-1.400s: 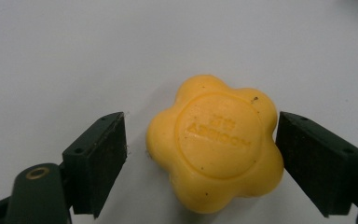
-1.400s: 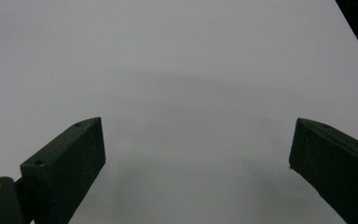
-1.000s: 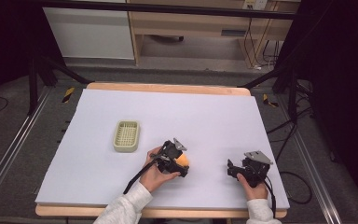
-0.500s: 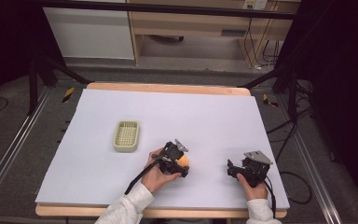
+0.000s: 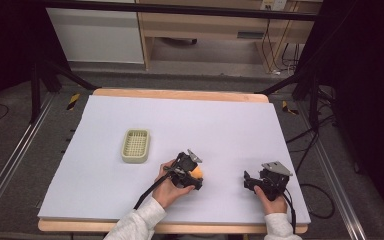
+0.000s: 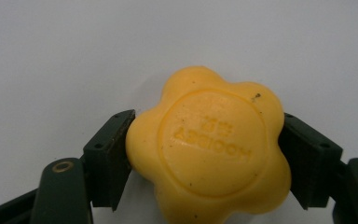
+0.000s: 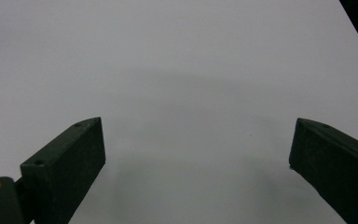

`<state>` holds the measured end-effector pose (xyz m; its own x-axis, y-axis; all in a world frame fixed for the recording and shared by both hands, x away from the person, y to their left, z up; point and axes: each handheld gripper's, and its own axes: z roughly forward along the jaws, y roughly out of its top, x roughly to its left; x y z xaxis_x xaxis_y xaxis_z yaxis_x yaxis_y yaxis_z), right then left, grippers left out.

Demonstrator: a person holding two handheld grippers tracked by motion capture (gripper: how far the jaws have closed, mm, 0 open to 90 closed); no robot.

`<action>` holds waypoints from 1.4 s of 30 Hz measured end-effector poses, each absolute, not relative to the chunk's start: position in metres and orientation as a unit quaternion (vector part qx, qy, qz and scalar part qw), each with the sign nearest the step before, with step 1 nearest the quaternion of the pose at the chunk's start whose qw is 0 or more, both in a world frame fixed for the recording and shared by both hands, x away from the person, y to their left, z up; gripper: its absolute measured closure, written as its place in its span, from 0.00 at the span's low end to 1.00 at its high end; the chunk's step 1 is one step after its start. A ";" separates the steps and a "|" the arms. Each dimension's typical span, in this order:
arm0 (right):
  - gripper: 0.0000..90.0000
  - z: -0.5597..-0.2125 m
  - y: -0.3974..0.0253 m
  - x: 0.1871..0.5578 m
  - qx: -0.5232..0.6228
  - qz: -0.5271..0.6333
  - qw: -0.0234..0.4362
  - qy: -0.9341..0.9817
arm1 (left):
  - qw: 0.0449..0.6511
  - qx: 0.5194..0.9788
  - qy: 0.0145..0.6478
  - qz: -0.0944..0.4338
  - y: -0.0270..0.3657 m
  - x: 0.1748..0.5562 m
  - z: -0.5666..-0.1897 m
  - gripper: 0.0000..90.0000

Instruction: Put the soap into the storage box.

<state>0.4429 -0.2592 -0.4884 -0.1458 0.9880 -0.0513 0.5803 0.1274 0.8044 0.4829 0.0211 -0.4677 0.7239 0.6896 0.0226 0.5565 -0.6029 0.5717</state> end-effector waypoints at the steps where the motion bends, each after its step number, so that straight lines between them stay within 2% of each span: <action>1: 0.05 -0.489 -0.259 0.443 0.573 0.326 0.315 0.683 | 0.275 0.887 0.351 0.121 0.021 0.483 -0.468 0.29; 18: 0.05 -0.489 -0.259 0.443 0.572 0.325 0.315 0.684 | 0.272 0.892 0.343 0.115 0.022 0.480 -0.467 0.29; 42: 0.05 -0.489 -0.259 0.443 0.573 0.326 0.312 0.685 | 0.278 0.890 0.343 0.114 0.046 0.478 -0.449 0.30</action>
<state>0.4432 -0.2593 -0.4886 -0.1502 0.9872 -0.0535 0.5809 0.1319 0.8032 0.4779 0.0457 -0.4485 0.7394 0.6732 0.0117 0.5466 -0.6103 0.5735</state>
